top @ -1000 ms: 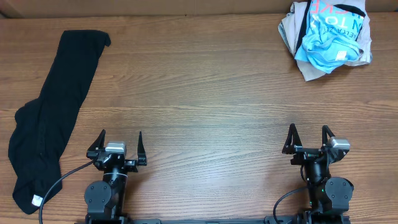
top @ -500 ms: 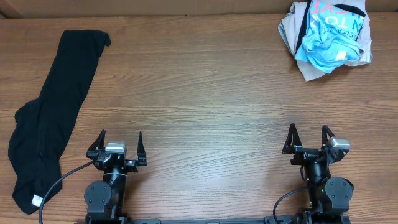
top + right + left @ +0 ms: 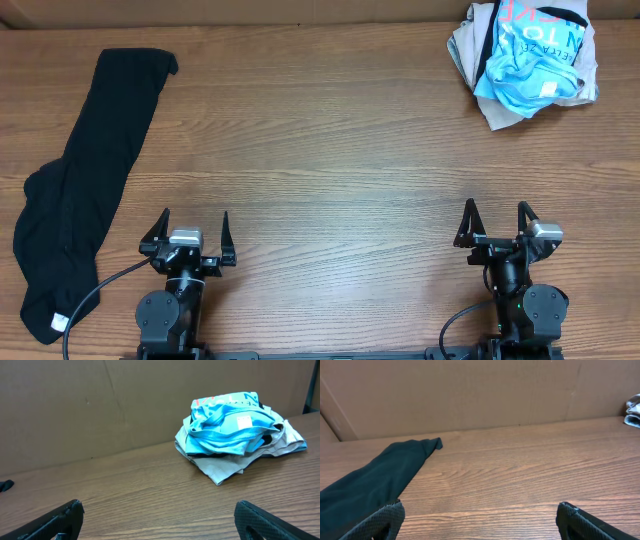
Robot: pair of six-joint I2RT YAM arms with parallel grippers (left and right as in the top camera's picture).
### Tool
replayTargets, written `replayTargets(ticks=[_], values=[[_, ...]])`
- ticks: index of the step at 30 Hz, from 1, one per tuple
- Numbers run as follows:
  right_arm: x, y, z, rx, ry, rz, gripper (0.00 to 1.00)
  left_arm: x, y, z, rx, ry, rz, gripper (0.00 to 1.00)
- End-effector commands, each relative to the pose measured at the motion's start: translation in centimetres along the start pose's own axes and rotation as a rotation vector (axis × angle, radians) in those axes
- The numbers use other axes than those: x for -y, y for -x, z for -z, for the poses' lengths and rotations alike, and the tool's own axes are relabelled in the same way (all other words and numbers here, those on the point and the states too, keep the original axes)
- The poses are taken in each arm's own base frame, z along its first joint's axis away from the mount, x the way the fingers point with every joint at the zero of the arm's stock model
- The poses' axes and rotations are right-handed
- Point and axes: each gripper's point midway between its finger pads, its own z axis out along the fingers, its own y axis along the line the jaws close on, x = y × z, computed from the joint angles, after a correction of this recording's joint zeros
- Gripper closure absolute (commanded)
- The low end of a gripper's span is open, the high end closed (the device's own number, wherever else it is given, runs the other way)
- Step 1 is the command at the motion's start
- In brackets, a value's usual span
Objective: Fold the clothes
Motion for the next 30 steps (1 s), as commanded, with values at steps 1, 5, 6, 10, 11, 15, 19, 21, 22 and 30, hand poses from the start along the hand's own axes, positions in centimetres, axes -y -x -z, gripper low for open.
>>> replayTargets(ticks=[1,5,6,10,11,15,19,21,22,30], values=[[0.0,-0.1,0.0,0.008,0.001,-0.003,0.00,-0.4,0.0,0.0,0.004,0.018,-0.019,0.00],[0.0,-0.1,0.0,0.008,0.001,-0.003,0.00,-0.4,0.0,0.0,0.004,0.018,-0.019,0.00],[0.0,-0.1,0.0,0.008,0.001,-0.003,0.00,-0.4,0.0,0.0,0.004,0.018,-0.019,0.00],[0.0,-0.1,0.0,0.008,0.001,-0.003,0.00,-0.4,0.0,0.0,0.004,0.018,-0.019,0.00],[0.0,-0.1,0.0,0.008,0.001,-0.003,0.00,-0.4,0.0,0.0,0.004,0.018,-0.019,0.00],[0.0,-0.1,0.0,0.008,0.001,-0.003,0.00,-0.4,0.0,0.0,0.004,0.018,-0.019,0.00],[0.0,-0.1,0.0,0.009,0.000,-0.003,0.00,-0.4,0.0,0.0,0.004,0.018,-0.019,0.00],[0.3,0.4,0.0,0.029,-0.018,-0.002,0.00,-0.4,0.0,0.0,0.004,0.018,-0.019,0.00],[0.3,0.5,0.0,0.033,-0.021,-0.002,0.00,-0.4,0.0,0.0,0.004,0.018,-0.019,0.00],[0.3,0.4,0.0,0.031,-0.017,-0.002,0.00,-1.4,0.1,0.1,0.006,0.078,-0.030,0.00]])
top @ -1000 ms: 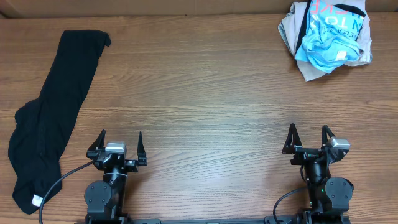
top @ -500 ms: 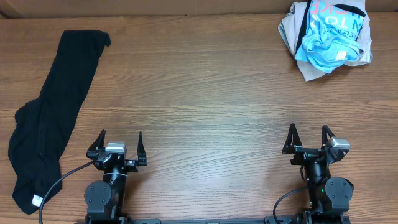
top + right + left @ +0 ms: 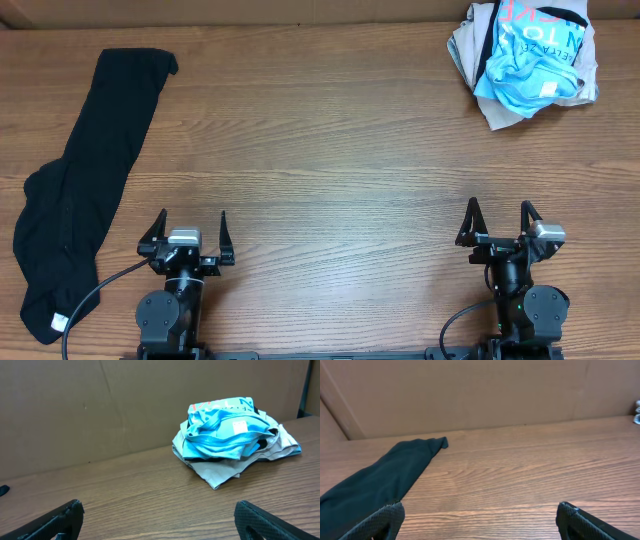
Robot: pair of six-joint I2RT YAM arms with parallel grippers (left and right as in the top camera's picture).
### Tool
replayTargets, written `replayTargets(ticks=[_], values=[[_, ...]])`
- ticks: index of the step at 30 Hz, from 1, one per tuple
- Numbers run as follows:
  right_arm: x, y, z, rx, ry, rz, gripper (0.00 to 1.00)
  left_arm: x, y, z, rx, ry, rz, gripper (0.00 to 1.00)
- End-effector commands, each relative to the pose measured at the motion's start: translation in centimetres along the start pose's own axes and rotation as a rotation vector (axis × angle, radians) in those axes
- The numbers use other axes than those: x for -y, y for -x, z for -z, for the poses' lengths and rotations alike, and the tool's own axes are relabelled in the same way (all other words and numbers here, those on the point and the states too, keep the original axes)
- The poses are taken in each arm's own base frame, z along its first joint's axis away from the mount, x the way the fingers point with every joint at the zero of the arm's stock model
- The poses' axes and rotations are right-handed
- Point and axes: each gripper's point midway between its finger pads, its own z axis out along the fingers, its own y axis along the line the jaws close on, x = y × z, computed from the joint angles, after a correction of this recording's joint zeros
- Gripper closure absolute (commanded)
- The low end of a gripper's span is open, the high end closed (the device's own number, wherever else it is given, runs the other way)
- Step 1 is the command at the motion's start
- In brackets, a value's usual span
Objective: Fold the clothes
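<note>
A long black garment (image 3: 75,180) lies stretched along the left side of the table; its far end (image 3: 385,480) shows in the left wrist view. A heap of clothes, light blue over beige (image 3: 528,58), sits at the far right corner, also seen as the heap (image 3: 230,440) in the right wrist view. My left gripper (image 3: 187,228) rests open at the near left, just right of the black garment, holding nothing. At the near right my right gripper (image 3: 497,218) is open too and empty, far from the heap.
The wooden table (image 3: 320,150) is backed by a brown cardboard wall (image 3: 470,390) along its far edge. Both arm bases stand at the near edge.
Both wrist views have shifted slightly, so the grippers have turned a little. The clothes lie as before and both grippers stay open.
</note>
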Motion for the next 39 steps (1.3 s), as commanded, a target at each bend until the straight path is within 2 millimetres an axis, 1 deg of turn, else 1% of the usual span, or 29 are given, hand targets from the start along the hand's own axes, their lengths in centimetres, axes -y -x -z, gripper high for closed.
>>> replayTargets(ticks=[1,5,8,12,13,16,20,23,26,28,30,31,33,36,39], values=[[0.1,0.0,0.0,0.011,-0.003,-0.003,0.00,-0.8,0.1,0.1,0.008,0.045,-0.022,0.00],[-0.3,1.1,0.0,0.055,0.013,-0.001,0.00,-0.4,0.2,0.0,0.011,0.023,-0.022,0.00],[-0.9,2.3,0.2,0.104,0.046,0.003,0.00,0.1,0.6,0.1,0.021,-0.008,-0.022,0.00],[-2.8,3.8,0.6,0.126,0.136,0.019,0.00,0.6,2.3,0.6,0.037,-0.046,-0.023,0.00],[-3.0,4.2,0.7,0.131,0.145,0.020,0.00,0.6,2.9,0.8,0.039,-0.045,-0.023,0.00],[-3.6,6.5,1.0,0.151,0.153,0.022,0.00,0.4,5.1,1.6,0.021,-0.046,-0.042,0.00],[-5.1,9.3,0.8,0.126,0.200,0.026,0.00,0.2,7.8,2.1,-0.047,-0.052,-0.044,0.00],[-6.3,11.2,0.0,0.055,0.232,0.020,0.00,0.0,10.0,2.1,-0.119,-0.059,-0.042,0.00],[-7.2,12.3,-1.1,-0.040,0.250,0.007,0.00,-0.1,12.2,2.0,-0.214,-0.067,-0.039,0.00],[-7.7,12.7,-1.9,-0.128,0.258,-0.009,0.00,-0.2,13.5,1.9,-0.304,-0.076,-0.030,0.00],[-7.9,12.8,-2.9,-0.226,0.248,-0.028,0.00,-0.1,14.3,1.7,-0.398,-0.095,-0.026,0.00],[-7.8,12.6,-3.6,-0.310,0.231,-0.045,0.00,0.4,14.8,1.5,-0.472,-0.130,-0.017,0.00],[-7.8,12.3,-4.4,-0.400,0.215,-0.063,0.00,1.2,15.2,1.2,-0.537,-0.185,0.000,0.00],[-8.4,12.0,-5.6,-0.475,0.238,-0.086,0.00,2.4,15.3,0.2,-0.604,-0.256,0.027,0.00],[-8.8,11.0,-6.7,-0.519,0.269,-0.110,0.00,3.2,14.2,-1.0,-0.659,-0.302,0.049,0.00]])
